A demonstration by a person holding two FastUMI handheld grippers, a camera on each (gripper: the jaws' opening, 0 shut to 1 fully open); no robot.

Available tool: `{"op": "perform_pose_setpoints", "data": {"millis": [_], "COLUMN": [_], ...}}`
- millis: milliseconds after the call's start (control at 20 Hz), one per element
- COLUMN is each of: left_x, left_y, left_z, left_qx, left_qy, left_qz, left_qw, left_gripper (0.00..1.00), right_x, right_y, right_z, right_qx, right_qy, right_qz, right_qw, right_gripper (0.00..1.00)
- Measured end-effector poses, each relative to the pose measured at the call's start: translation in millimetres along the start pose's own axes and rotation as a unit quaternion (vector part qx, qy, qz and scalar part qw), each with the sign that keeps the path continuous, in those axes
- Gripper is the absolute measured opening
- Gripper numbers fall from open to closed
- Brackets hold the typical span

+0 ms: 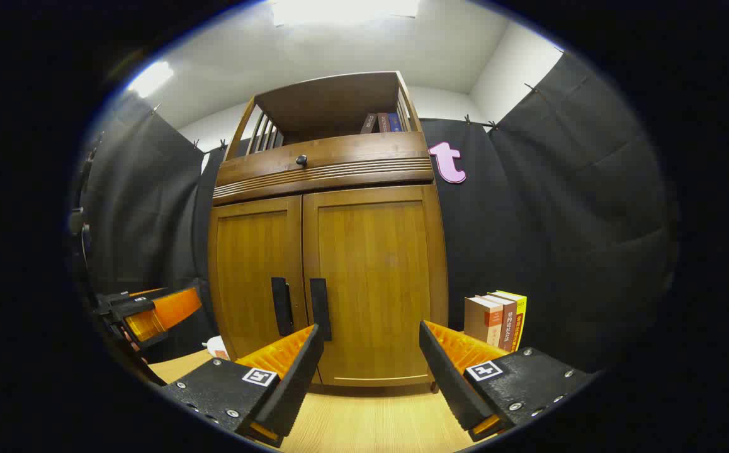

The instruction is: Open the right door of the double-door shoe cabinet with the right hand, and open the left door with the left hand.

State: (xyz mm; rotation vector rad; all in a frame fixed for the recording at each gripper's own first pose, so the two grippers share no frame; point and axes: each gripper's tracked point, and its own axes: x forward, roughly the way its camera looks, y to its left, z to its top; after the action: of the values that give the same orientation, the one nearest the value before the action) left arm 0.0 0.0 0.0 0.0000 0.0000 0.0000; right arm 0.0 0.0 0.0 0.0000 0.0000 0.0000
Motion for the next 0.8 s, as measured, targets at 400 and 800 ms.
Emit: {"op": "perform_pose_setpoints", "data": {"millis": [400,800], "left_x": [-3.9,0.9], "left_y": [6.8,10.0], "left_z": [1.5,-0.2], "left_qx": [0.005,0.008], "left_qy": [-0.004,-0.003], "left_qz": [0.007,0.014], "left_qw": [1.000,1.000], "left_gripper": [0.96,0.96], "right_x": [-1.1,2.6], "right_y": [-5.4,-7.3], "right_z": [2.7,4.4], "right_qx": [0.003,-0.001], "right_qy": [-0.006,-0.014], "right_qz": [-0.019,-0.016], "right_qw": [1.000,1.000], "right_gripper": [0.94,0.94]}}
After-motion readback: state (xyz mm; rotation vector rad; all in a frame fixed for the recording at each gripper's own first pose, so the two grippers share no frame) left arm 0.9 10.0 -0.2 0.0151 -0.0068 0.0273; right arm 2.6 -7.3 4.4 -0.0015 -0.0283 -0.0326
